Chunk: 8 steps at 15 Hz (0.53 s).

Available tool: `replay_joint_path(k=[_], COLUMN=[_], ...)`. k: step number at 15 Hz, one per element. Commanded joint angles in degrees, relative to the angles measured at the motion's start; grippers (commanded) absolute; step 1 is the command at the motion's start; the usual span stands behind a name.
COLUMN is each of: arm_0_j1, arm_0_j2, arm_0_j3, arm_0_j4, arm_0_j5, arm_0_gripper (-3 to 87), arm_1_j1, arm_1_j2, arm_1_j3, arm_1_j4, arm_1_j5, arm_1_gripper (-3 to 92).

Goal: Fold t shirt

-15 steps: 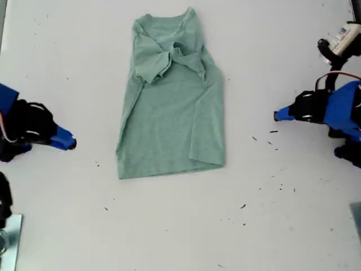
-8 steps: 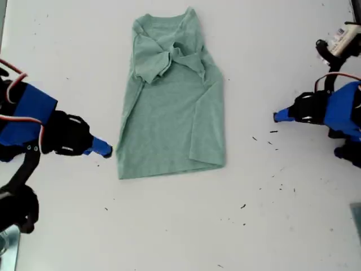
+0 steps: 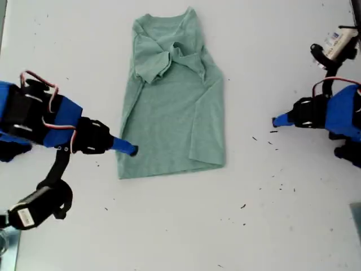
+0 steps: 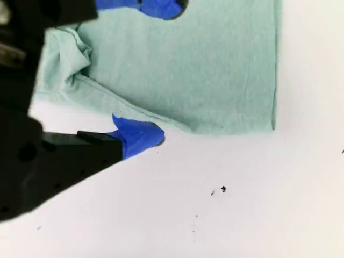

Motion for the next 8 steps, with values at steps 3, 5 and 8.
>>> replay_joint_path(k=[3,5,8], arm_0_j1=[-3.3,-4.0,-2.7], arm_0_j2=[-6.2,-12.4,-16.8], arm_0_j3=[13.4,15.4,15.9], arm_0_j4=[-17.1,-23.7,-29.6], arm_0_j5=[1.6,1.8,-0.9], arm_0_gripper=[30.7,25.0,-0.1], arm_1_j1=[-2.5,-3.4,-3.6], arm_1_j2=[0.7,0.7,0.6], arm_1_j3=[2.4,2.4,2.4], arm_1_j4=[-0.5,-0.5,-0.5], arm_1_j5=[1.6,1.4,1.1], arm_1_gripper=[1.9,1.9,1.9])
